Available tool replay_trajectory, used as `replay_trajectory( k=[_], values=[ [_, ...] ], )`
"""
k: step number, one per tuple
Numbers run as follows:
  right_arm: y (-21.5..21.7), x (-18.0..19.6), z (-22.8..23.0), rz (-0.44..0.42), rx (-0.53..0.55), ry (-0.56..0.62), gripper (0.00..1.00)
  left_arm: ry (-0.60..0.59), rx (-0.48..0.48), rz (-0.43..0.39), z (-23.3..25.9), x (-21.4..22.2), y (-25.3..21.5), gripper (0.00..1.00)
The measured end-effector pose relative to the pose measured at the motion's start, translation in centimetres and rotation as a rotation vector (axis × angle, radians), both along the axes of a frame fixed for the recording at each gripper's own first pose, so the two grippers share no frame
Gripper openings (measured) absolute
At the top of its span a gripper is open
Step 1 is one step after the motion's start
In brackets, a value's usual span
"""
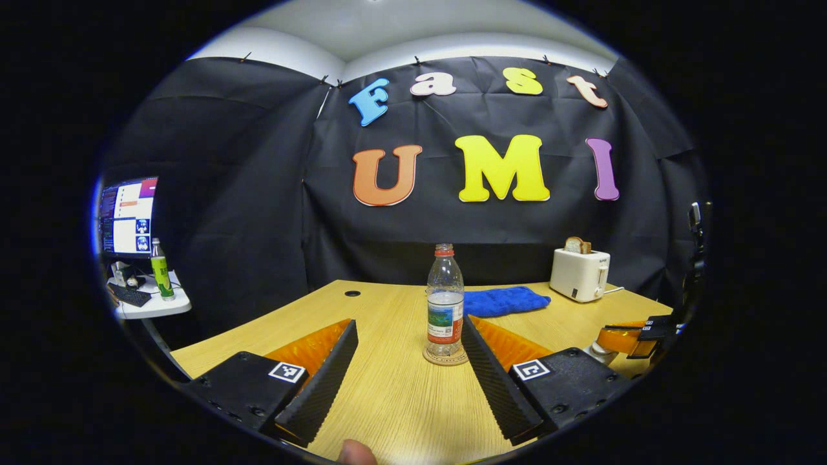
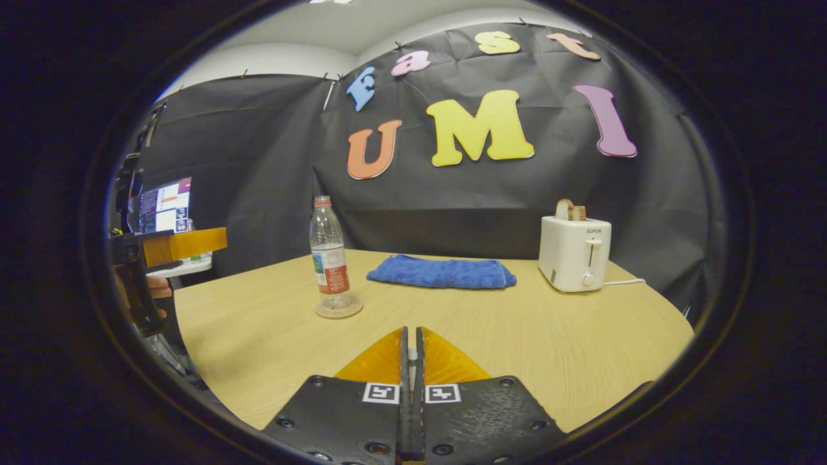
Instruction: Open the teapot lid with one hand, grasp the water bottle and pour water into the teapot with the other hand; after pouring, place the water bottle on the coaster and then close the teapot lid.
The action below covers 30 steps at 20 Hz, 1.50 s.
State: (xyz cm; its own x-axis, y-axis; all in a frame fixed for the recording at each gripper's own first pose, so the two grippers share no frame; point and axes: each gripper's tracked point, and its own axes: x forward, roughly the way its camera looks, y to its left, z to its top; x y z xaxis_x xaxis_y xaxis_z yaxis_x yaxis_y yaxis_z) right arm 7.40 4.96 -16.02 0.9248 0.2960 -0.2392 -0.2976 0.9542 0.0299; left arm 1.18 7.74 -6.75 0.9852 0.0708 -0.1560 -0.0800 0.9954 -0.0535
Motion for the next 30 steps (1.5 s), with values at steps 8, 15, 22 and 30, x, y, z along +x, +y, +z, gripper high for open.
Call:
replay_trajectory(
  k=[8,15,22,30],
  values=[
    [-0.6,-0.4,1.0,-0.044,0.009,-0.027,0.24,-0.035,0.062,-0.021,0.6,-0.3,-3.2,1.0],
    [-3.1,-3.3,7.0,-0.195,-0.01,-0.184,0.96,-0.069,0.047,-0.067,1.3,-1.3,-6.0,0.98],
    [-4.3,-8.7,13.5,-0.337,-0.081,-0.339,0.96,-0.115,0.05,-0.093,3.1,-2.9,-6.1,0.98],
    [-4.9,-11.9,15.3,-0.412,-0.084,-0.353,0.95,-0.161,0.036,-0.112,5.0,-3.9,-6.4,0.98]
  ],
)
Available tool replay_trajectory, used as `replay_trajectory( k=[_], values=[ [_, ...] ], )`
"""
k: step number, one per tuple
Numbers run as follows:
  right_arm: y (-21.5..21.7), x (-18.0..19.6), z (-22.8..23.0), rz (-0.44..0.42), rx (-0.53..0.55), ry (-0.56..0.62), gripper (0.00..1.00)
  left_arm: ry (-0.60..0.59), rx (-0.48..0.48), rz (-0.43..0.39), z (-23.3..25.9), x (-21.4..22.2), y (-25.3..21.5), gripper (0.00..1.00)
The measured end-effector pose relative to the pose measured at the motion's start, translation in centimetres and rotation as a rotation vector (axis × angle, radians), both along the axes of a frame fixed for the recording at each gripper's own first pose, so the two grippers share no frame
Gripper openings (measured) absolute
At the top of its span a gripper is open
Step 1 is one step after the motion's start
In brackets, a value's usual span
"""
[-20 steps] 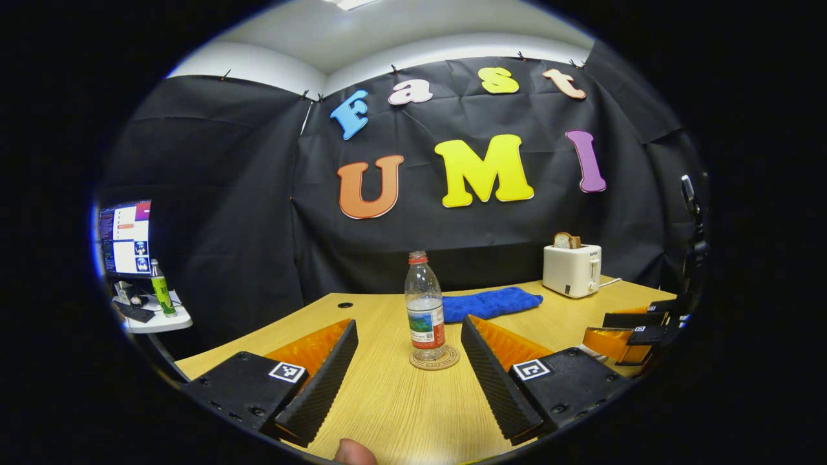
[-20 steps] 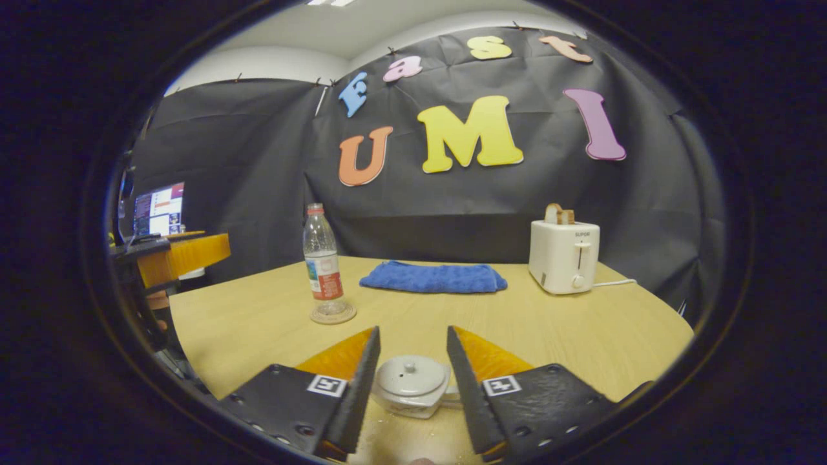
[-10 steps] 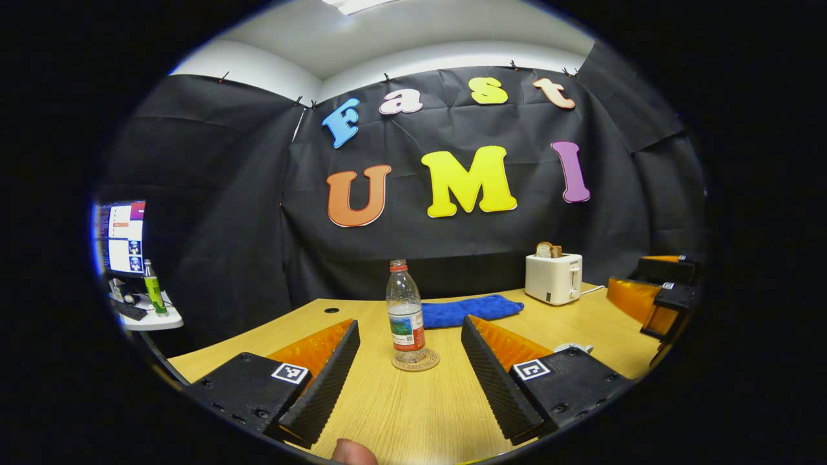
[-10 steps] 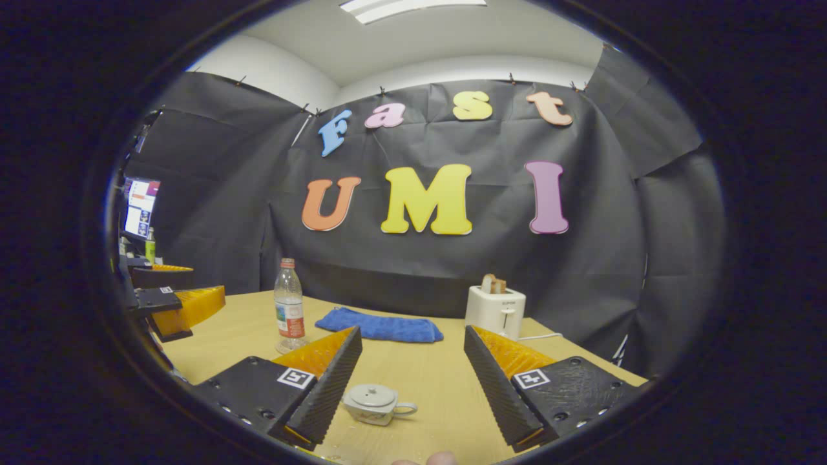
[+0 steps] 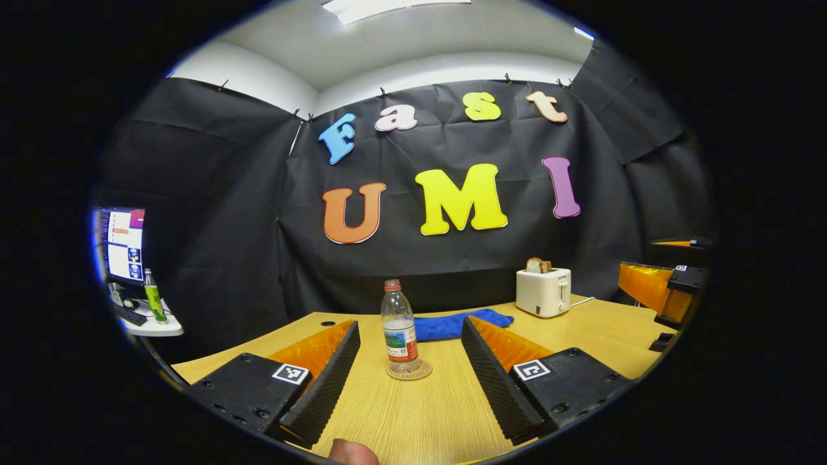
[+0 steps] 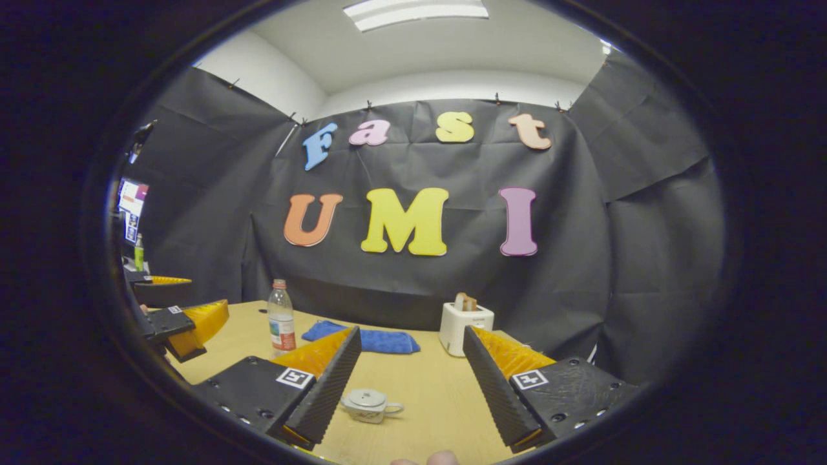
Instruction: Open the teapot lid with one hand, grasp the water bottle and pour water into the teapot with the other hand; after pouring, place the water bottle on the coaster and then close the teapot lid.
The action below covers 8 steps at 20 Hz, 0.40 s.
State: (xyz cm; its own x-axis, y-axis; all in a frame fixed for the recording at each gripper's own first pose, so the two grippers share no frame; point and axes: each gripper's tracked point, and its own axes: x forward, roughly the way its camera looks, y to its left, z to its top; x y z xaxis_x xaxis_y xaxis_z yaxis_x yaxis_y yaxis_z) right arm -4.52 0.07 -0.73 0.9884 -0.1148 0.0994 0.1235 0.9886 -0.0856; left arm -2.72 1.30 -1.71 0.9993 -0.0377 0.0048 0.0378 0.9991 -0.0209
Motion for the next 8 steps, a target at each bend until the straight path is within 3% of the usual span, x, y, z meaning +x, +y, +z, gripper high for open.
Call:
replay_trajectory(
  k=[8],
  values=[
    [-0.29,-0.81,0.8,-0.023,0.018,-0.013,0.95,0.017,0.003,-0.021,-0.42,-0.01,-0.45,0.99]
  ],
)
